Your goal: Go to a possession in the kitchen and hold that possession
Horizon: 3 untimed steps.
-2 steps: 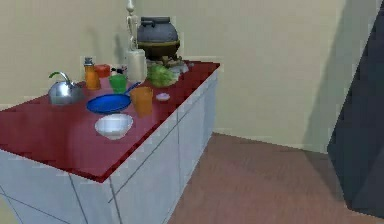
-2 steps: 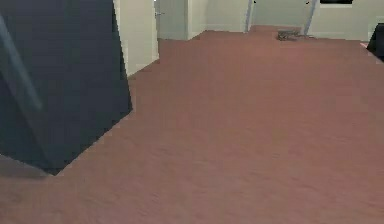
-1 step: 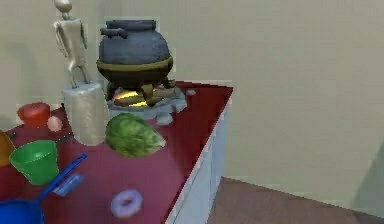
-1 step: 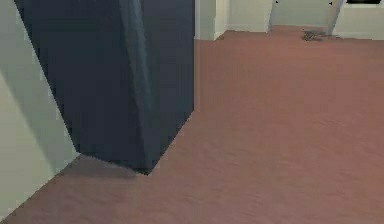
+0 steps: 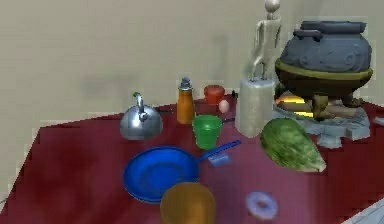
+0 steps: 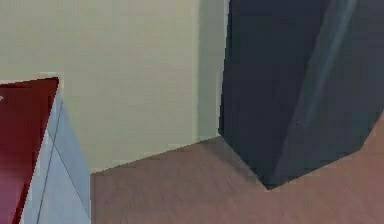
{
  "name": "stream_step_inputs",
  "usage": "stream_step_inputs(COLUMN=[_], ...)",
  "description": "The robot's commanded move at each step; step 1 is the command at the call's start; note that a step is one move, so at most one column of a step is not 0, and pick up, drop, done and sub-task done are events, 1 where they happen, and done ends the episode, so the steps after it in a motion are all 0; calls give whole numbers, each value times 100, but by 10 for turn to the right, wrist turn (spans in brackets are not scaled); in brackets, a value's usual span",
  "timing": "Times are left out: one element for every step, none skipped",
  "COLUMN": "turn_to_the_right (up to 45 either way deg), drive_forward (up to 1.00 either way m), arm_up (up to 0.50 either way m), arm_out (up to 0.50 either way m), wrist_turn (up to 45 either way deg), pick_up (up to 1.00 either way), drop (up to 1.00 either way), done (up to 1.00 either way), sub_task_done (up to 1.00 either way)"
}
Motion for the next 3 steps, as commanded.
stream_step_inputs(turn_to_the_right=[-450, -300, -30], drive_forward=[0, 0, 0], arm_up=[0, 0, 0], arm_out=[0, 0, 0], wrist_turn=[0, 0, 0], pick_up=[0, 0, 0], drop=[0, 0, 0], done=[0, 0, 0], sub_task_done=[0, 0, 0])
